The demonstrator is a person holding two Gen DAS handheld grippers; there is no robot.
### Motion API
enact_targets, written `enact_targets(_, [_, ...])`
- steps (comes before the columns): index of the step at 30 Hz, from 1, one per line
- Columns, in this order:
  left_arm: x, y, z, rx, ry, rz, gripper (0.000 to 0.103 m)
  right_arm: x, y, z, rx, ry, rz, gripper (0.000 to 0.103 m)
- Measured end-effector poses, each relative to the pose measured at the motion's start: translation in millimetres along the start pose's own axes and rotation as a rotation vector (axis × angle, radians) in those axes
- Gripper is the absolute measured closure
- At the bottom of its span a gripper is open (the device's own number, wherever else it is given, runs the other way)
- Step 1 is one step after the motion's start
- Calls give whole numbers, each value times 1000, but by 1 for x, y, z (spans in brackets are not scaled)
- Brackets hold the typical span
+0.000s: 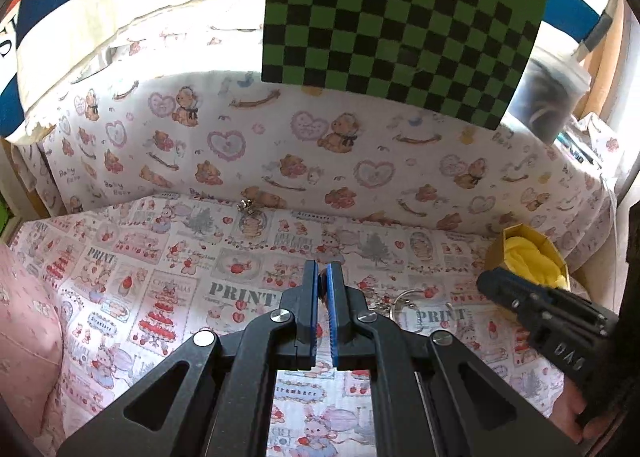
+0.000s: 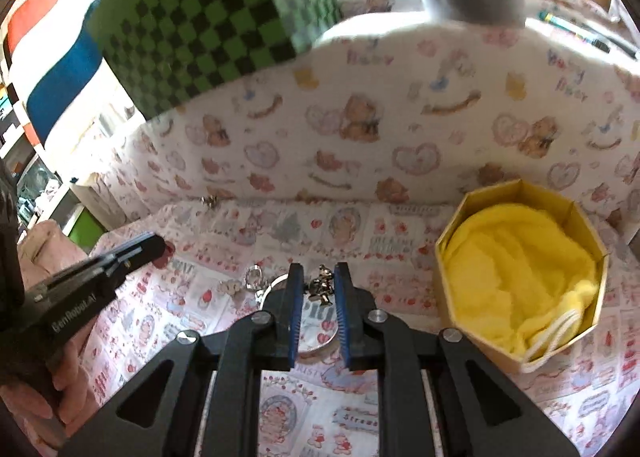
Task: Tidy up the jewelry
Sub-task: 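Carry both held pieces into the gold box and open both tools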
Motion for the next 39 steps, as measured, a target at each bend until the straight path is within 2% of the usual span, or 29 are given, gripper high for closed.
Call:
enact_targets(2, [4, 1, -2, 25, -16, -10, 99, 9, 7, 1, 2, -2, -23, 89])
enact_targets(8, [27, 9, -26, -9, -65, -46, 99, 49, 25, -13, -5, -2, -98, 89])
enact_targets(12, [54, 23, -61, -89, -88, -112, 99, 80, 30, -45, -54, -12, -159, 89])
enact_targets(16, [60, 38, -98, -143, -111, -126, 99, 94, 37, -94, -137, -38, -202, 89])
enact_targets(20, [41, 47, -139, -186, -157, -81, 99, 75, 36, -135, -198, -102, -160, 89])
enact_targets(25, [-9, 41, -177, -166, -210, 26, 99, 42, 22, -167, -264, -86, -49, 89])
enact_targets(30, [-54, 21, -200, -174, -234, 106, 99, 34, 14, -168, -254, -79, -8, 88])
enact_targets(35, [-79, 4, -200, -173, -196, 127, 99, 23, 12, -166, -260, -91, 0, 88])
enact_targets(39, [-91, -6, -203, -188, -224, 141, 99, 17, 12, -166, -267, -76, 6, 88])
Point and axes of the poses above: each gripper's, at about its wrist camera, not at the fingertips, and x roughly against the way its jaws point, z to its left, y to its top, the point moved 10 cm from there along -x, roughly the way its jaws point, and after that the axes turned 12 degrees about -y, right-handed, at the moved point
